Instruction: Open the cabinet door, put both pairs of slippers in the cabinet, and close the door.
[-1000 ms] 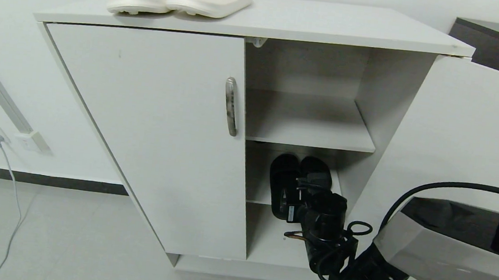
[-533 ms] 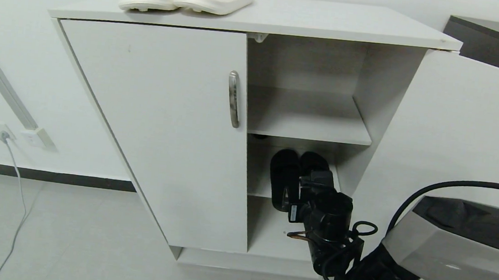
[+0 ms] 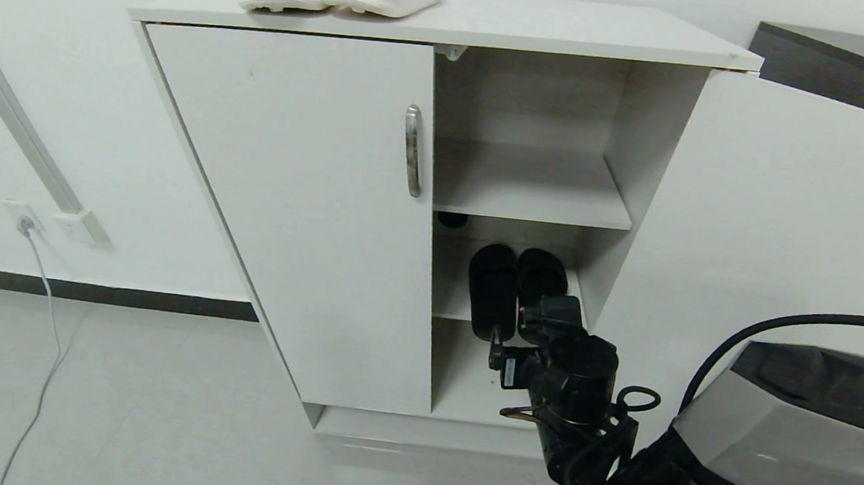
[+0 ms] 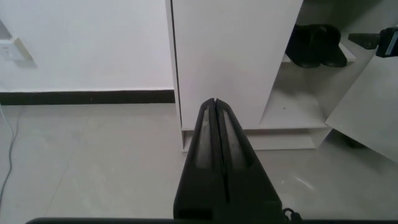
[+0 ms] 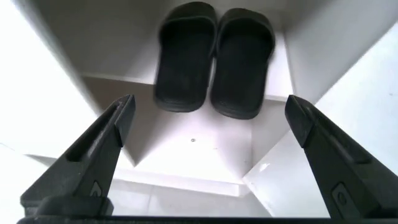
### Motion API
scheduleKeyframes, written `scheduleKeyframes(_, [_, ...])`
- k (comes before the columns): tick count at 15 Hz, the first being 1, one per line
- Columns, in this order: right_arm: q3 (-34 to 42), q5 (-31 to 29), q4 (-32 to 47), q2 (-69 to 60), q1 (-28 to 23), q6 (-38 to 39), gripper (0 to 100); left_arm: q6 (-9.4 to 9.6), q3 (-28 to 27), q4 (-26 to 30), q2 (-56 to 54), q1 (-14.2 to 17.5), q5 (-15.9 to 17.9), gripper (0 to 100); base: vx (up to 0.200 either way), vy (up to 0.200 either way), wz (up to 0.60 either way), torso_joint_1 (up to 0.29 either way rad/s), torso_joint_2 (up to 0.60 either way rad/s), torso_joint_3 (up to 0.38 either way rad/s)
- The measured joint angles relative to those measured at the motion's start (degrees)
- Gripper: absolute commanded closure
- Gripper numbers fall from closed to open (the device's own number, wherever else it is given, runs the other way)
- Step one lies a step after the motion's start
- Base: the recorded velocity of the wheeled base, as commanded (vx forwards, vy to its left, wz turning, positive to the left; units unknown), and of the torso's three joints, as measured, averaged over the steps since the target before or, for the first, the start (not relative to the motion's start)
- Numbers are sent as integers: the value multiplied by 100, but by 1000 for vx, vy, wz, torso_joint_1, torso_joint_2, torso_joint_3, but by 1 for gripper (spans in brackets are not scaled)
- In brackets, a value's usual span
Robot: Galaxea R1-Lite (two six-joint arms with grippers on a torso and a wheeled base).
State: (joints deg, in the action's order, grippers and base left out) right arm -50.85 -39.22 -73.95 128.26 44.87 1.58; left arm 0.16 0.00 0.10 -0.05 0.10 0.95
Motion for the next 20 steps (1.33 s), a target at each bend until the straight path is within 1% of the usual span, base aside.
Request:
scheduleKeyframes(8, [83,-20,13,-107,11,-24,0,6,0,-2,0,-2,2,100,0,0,0,2,1,159])
scheduleKeyframes(14, [112,-39,13,-111,-11,-26,0,5,0,0,0,-2,2,100,0,0,0,2,2,25])
scheduleKeyframes(20, [99,-44,27,-85,2,-37,0,2,0,0,0,-5,0,100,0,200,0,5,3,6])
